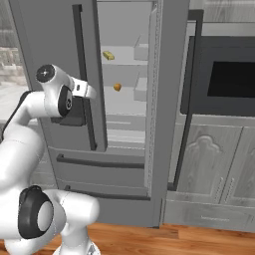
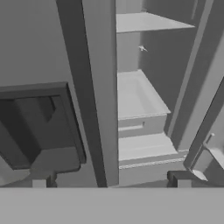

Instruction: Retrieve the butter from the fridge and place it on a plate on the dining table. Then retrieve the butter knife by the fridge and place it near the plate.

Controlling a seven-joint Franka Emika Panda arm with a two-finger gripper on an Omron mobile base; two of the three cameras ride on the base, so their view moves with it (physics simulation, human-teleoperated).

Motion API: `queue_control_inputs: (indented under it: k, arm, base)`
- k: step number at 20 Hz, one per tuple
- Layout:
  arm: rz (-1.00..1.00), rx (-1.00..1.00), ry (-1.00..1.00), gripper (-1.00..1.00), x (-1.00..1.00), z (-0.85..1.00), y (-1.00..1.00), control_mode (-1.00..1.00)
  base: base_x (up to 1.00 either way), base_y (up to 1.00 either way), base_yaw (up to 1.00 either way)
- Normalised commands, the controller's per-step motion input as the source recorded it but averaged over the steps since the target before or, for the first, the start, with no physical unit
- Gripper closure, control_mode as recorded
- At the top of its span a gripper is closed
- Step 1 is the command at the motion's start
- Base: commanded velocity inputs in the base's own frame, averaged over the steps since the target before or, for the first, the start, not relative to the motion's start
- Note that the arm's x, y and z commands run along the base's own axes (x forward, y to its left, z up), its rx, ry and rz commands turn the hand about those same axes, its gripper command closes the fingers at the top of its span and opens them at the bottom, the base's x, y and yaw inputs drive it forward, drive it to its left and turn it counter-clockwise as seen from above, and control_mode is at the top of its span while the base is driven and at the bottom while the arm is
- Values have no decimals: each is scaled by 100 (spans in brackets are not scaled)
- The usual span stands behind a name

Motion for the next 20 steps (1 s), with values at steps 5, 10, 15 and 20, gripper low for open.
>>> queue_control_inputs:
  k: [5,10,15,20]
  arm:
    - [0,2,-16,-100,1,11,30,-100]
    - [0,-1,-5,-100,3,14,9,-100]
    - [0,-1,0,-100,27,1,-1,-100]
    - [1,0,0,-100,64,0,0,-100]
  base:
    - [0,0,0]
    - [0,0,0]
    - [0,0,0]
    - [0,0,0]
